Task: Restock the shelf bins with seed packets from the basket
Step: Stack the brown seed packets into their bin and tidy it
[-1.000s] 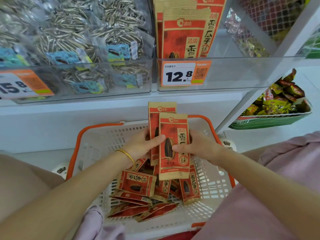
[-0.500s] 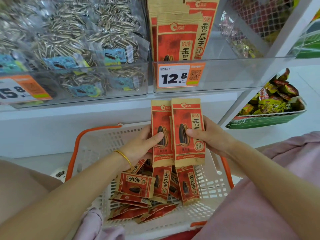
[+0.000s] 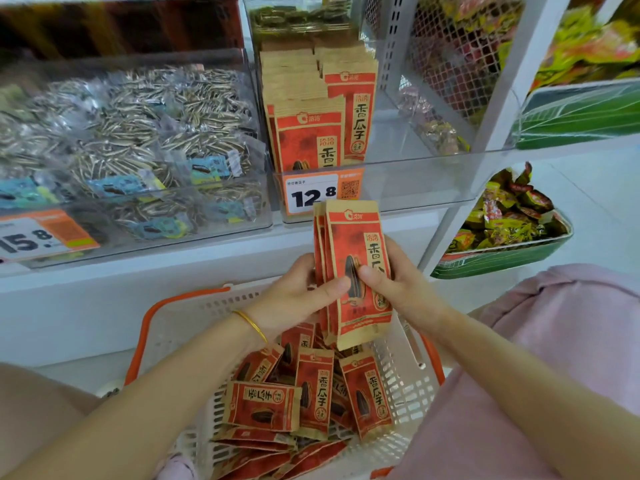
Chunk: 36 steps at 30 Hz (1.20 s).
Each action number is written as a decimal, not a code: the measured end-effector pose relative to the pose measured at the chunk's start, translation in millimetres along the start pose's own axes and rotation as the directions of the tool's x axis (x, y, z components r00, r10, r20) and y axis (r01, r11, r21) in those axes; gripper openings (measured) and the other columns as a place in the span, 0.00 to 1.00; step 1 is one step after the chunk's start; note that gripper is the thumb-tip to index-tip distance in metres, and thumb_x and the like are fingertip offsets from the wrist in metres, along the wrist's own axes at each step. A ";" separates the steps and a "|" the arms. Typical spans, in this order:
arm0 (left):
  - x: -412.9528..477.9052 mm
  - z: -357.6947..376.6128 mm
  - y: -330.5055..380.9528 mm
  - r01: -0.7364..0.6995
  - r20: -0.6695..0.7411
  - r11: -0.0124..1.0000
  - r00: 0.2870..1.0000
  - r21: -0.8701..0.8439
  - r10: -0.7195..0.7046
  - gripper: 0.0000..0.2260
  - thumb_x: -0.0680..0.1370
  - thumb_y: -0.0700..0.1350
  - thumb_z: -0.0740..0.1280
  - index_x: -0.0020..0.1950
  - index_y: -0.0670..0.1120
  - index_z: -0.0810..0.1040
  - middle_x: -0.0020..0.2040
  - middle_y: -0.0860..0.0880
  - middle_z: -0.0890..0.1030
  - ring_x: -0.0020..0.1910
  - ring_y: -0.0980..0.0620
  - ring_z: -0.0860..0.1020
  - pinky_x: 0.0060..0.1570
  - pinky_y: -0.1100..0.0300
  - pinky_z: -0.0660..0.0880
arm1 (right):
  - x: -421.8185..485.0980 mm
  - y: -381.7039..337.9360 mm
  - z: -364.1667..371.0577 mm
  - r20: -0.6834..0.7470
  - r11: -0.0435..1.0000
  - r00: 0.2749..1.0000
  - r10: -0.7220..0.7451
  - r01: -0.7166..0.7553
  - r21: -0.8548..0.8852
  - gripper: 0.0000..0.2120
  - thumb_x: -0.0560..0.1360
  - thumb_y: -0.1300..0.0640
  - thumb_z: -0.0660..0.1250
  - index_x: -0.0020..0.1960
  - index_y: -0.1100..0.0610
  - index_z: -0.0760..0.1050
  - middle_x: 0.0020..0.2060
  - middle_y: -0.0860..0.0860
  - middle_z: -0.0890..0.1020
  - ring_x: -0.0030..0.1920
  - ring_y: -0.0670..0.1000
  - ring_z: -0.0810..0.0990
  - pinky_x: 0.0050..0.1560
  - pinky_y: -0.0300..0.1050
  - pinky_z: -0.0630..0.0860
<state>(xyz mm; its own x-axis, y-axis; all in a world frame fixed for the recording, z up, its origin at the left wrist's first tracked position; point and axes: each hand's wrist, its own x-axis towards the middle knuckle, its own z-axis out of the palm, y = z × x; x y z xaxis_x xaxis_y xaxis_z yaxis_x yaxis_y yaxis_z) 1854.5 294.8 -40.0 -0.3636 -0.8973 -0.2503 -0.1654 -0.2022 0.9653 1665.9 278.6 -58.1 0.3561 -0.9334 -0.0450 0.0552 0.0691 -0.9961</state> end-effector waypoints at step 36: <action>95.5 -69.5 175.7 0.050 -0.127 0.253 0.946 0.966 0.298 0.22 0.82 0.46 0.48 0.76 0.41 0.56 0.77 0.43 0.56 0.75 0.49 0.53 0.73 0.59 0.49 | 169.7 -124.2 -50.1 -0.246 0.800 0.969 0.006 -0.152 -0.581 0.37 0.65 0.63 0.77 0.67 0.55 0.60 0.59 0.53 0.77 0.60 0.55 0.76 0.58 0.58 0.76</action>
<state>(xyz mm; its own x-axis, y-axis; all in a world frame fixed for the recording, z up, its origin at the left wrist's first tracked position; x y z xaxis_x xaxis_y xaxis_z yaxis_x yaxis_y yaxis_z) 1854.4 146.3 111.0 -0.2764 -0.9591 0.0608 -0.9458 0.2827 0.1598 1672.7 94.0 54.2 0.1160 -0.9909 -0.0680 -0.5516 -0.0073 -0.8341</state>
